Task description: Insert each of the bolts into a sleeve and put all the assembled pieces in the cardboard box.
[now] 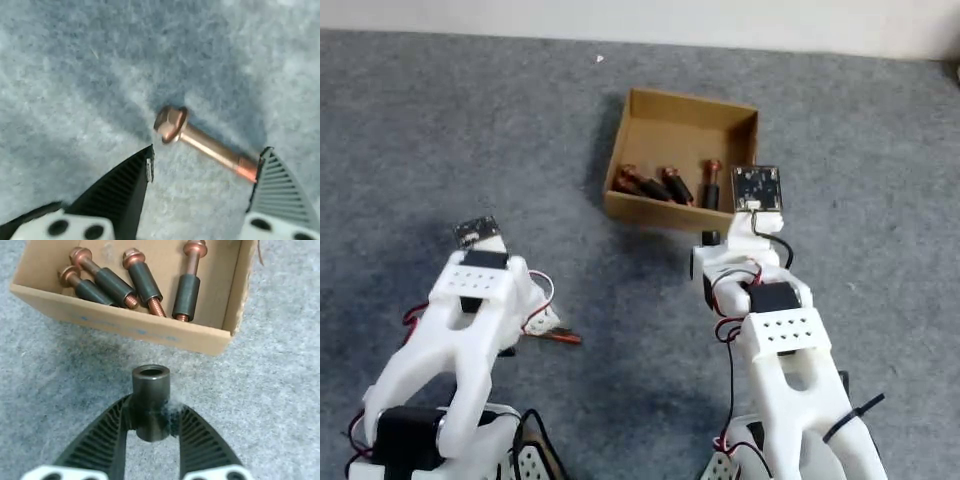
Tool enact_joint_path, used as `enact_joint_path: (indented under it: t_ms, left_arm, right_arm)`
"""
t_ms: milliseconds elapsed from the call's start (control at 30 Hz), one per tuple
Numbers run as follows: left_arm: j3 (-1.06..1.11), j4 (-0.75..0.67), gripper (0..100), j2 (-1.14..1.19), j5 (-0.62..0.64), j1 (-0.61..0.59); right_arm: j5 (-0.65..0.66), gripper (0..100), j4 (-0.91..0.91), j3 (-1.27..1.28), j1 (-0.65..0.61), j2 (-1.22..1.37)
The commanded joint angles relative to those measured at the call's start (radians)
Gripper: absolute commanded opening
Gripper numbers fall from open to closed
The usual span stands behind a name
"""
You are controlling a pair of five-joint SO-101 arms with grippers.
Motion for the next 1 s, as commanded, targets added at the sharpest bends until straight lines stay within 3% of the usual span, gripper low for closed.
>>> enact_joint_path:
  t_ms: [0, 167, 433, 767, 967]
  left_arm:
    - [0.065, -0.155, 33, -0.022, 0.075, -0.007]
    - [0.061, -0.175, 31, -0.022, 0.117, -0.01]
    - [0.068, -0.353, 0, -0.022, 0.155, -0.015]
    - [0.016, -0.402, 1, -0.033, 0.137, -0.013]
    - [-0.085, -0.4, 1, -0.033, -0.003, -0.008]
  right_arm:
    - [-0.002, 0.5, -0.035, -0.01, 0.008, -0.03]
    - [-0.002, 0.5, -0.035, -0.008, 0.008, -0.03]
    - [-0.002, 0.5, -0.035, -0.008, 0.008, -0.03]
    - [-0.002, 0.5, -0.035, -0.007, 0.008, -0.03]
    - [-0.002, 0.5, -0.035, -0.004, 0.007, -0.039]
